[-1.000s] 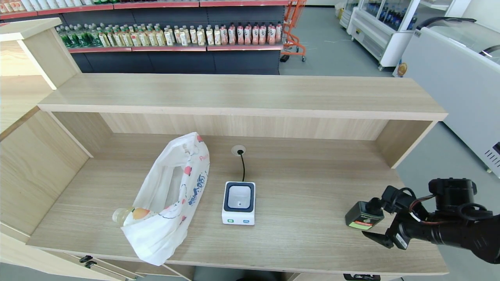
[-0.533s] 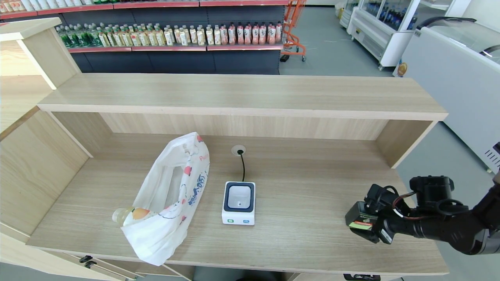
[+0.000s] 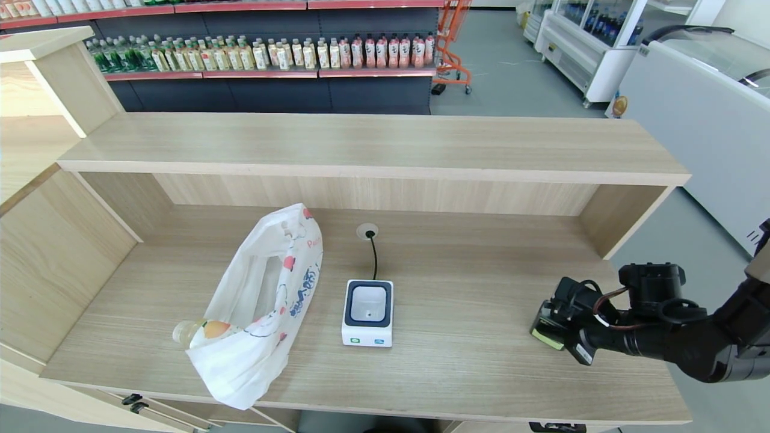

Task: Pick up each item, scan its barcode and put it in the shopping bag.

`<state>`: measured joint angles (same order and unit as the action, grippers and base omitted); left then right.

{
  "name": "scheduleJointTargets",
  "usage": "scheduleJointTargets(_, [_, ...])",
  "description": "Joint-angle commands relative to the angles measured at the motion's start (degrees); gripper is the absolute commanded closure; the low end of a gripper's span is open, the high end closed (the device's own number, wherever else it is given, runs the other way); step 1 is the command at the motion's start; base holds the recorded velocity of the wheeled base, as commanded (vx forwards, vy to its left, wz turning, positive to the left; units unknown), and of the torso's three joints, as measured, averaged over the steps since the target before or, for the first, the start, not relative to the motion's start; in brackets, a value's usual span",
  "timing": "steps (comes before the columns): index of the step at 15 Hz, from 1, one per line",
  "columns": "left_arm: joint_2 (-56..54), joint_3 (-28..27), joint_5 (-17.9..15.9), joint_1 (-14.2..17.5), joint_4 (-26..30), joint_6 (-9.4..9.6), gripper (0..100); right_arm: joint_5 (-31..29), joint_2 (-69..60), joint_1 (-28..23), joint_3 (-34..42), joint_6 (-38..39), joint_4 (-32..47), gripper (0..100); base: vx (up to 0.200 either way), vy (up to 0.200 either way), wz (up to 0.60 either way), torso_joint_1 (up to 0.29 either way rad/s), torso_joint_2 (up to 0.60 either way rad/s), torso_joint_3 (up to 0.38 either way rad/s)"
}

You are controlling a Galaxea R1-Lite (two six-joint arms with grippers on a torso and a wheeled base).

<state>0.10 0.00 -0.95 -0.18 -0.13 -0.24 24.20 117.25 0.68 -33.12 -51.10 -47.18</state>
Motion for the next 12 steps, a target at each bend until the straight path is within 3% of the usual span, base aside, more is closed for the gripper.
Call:
scheduleJointTargets(1, [-0.01,0.00,-0.02,0.01,-0.04,-0.02,0,0.06,-3.87,0.02,0.78,-2.33,-0.11,100,0.000,0.000,0.00,0.000,0.00,0.000])
scheduleJointTargets(5, [-0.01,0.00,-0.02,0.01,-0.04,-0.02,0,0.32,-13.98,-2.00,11.50,-22.55,-10.13,100,0.000,0.000,0.00,0.000,0.00,0.000])
scheduleJointTargets(7, [-0.01,0.00,0.07,0.01,-0.04,-0.02,0,6.91,-17.49,-3.85,12.56,-41.45,-13.82,100,0.000,0.000,0.00,0.000,0.00,0.000])
scheduleJointTargets(9, [-0.01,0.00,0.07,0.01,-0.04,-0.02,0,11.66,-19.51,-3.67,12.73,-53.49,-15.75,100,0.000,0.000,0.00,0.000,0.00,0.000])
scheduleJointTargets(10, [-0.01,0.00,-0.02,0.01,-0.04,-0.02,0,17.81,-21.36,-1.91,12.56,-65.62,-18.74,100,0.000,0.000,0.00,0.000,0.00,0.000])
scheduleJointTargets(12, [-0.01,0.00,0.07,0.01,-0.04,-0.02,0,29.15,-22.77,2.66,12.38,-75.46,-19.00,100,0.000,0.000,0.00,0.000,0.00,0.000])
